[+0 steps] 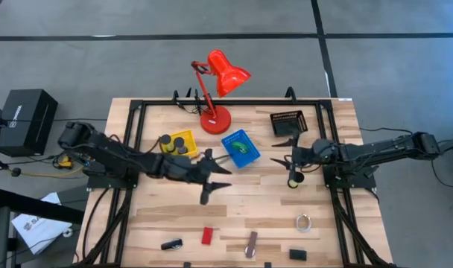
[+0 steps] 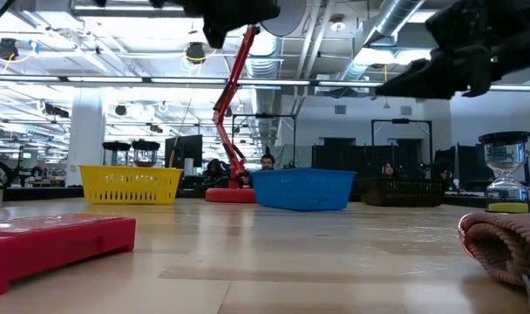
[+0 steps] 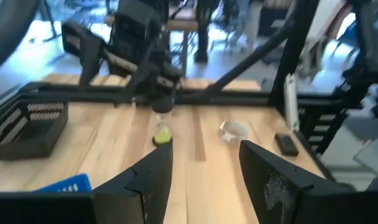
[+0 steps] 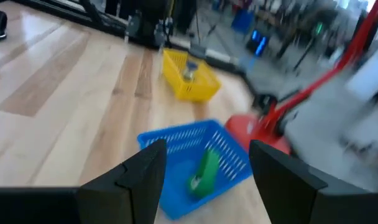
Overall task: Pick & Place Office items
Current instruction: Put the white wristwatch into the blue bin
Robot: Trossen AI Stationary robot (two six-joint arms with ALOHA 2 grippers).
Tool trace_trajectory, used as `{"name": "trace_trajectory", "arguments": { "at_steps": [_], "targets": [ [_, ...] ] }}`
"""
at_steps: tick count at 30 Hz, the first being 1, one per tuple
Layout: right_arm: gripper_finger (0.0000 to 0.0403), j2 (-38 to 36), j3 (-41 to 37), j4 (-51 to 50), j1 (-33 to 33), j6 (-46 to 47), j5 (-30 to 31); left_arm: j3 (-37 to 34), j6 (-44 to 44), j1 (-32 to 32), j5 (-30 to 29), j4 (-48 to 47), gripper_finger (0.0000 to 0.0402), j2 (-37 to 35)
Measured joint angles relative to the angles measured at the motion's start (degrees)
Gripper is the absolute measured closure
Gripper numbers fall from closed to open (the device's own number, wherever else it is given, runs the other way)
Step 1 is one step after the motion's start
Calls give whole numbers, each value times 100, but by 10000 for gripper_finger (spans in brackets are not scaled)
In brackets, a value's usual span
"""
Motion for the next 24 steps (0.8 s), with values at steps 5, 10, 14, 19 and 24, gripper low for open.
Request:
{"name": "trace_trajectory", "arguments": {
  "at_steps": [5,10,14,19,24],
  "targets": [
    [182,0,2,470,0,-323,0,421,-49,-635,-887,-578,226,74],
    [182,0,2,666,0,-323,-2,429,-424,-1238,-1400,-657,231,74],
    [182,0,2,657,0,-323,-1,431,-776,-1642,-1542,-764,231,76],
    [182,24,2,636,23,822,-2,393,-803,-2011,-1781,-758,233,76],
    [182,239,2,561,39,1703,-85,260,-825,-2086,-1940,-751,238,76]
  ]
}}
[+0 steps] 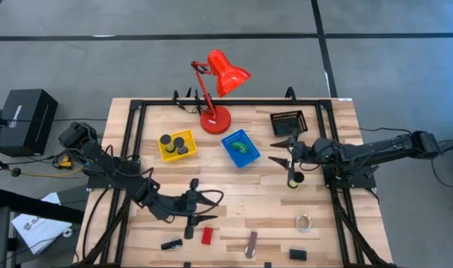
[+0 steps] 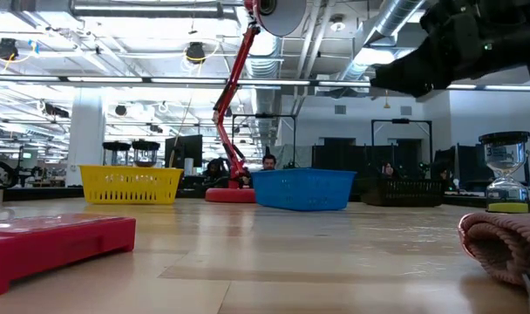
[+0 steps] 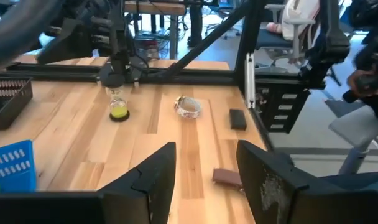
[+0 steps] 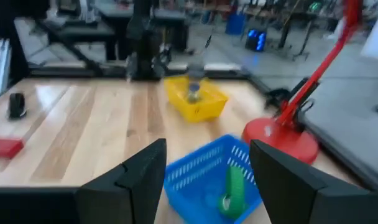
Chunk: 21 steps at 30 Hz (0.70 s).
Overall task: Pick & Place Office items
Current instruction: Put the white wristwatch into the blue bin
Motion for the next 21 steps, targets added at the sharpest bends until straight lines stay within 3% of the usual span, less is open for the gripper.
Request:
{"name": "trace_trajectory", "arguments": {
  "at_steps": [6,12,16,21],
  "targets": [
    [182,564,1,466,545,-494,-1014,-292,-15,20,0,-14,237,0],
    [182,1419,782,438,1572,-692,-1124,-438,7,176,0,7,245,0],
    [182,1959,1886,-1601,2222,-513,-1042,-441,7,276,-1,11,249,0],
    [182,2860,3378,-4649,2891,621,-667,-441,7,332,2,5,254,0]
  ]
}}
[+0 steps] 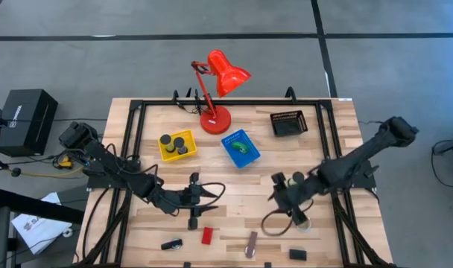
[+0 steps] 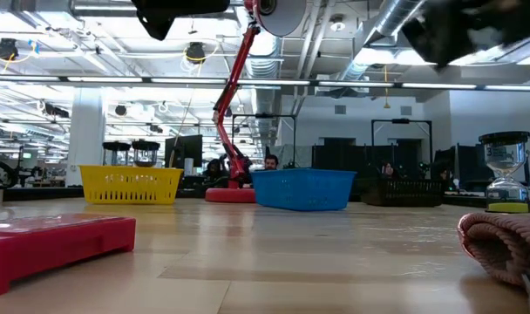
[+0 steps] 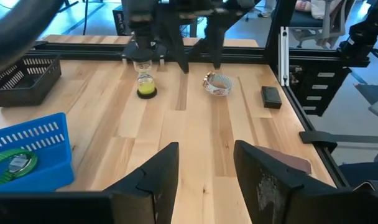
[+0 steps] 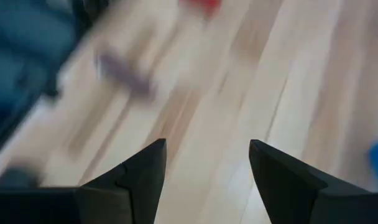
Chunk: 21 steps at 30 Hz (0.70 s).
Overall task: Pick & Place Office items
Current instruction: Put the white wristwatch into the blue bin
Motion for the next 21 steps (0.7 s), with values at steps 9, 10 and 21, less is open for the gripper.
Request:
{"name": "trace_trajectory", "arguments": {
  "at_steps": [9,10,21],
  "targets": [
    [182,1708,980,-2889,1012,1395,-229,0,2,-2,0,0,256,0],
    [182,1876,980,-2926,1098,1438,-297,0,2,-2,0,0,257,0],
    [202,3043,1016,-2976,1501,1301,-520,2,2,-2,2,0,258,0]
  ]
}}
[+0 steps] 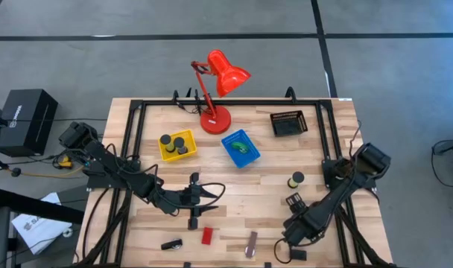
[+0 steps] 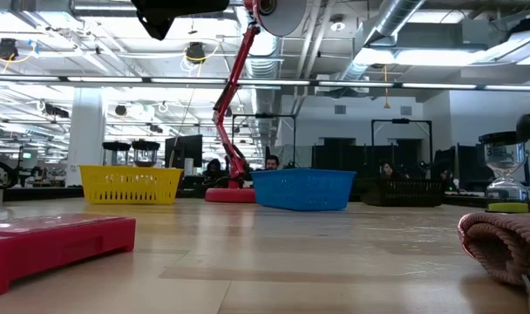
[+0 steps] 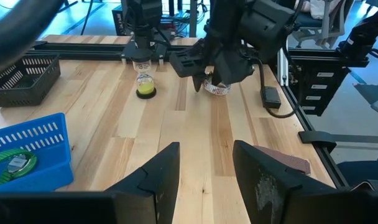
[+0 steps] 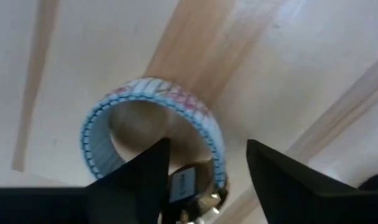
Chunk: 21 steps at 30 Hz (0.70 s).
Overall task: Pick & Place Office items
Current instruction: Put the white wristwatch into the blue bin
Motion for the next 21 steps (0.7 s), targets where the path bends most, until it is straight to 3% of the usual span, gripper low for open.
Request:
{"name": "trace_trajectory", "arguments": {
  "at_steps": [9,14,21],
  "targets": [
    [380,-403,40,-22,-335,0,-72,0,197,24,0,6,259,-2],
    [380,-1002,311,-32,-680,126,146,1,206,24,0,6,259,-2],
    [387,-2103,575,271,-1021,-207,1199,2,212,24,0,6,261,-2]
  ]
}}
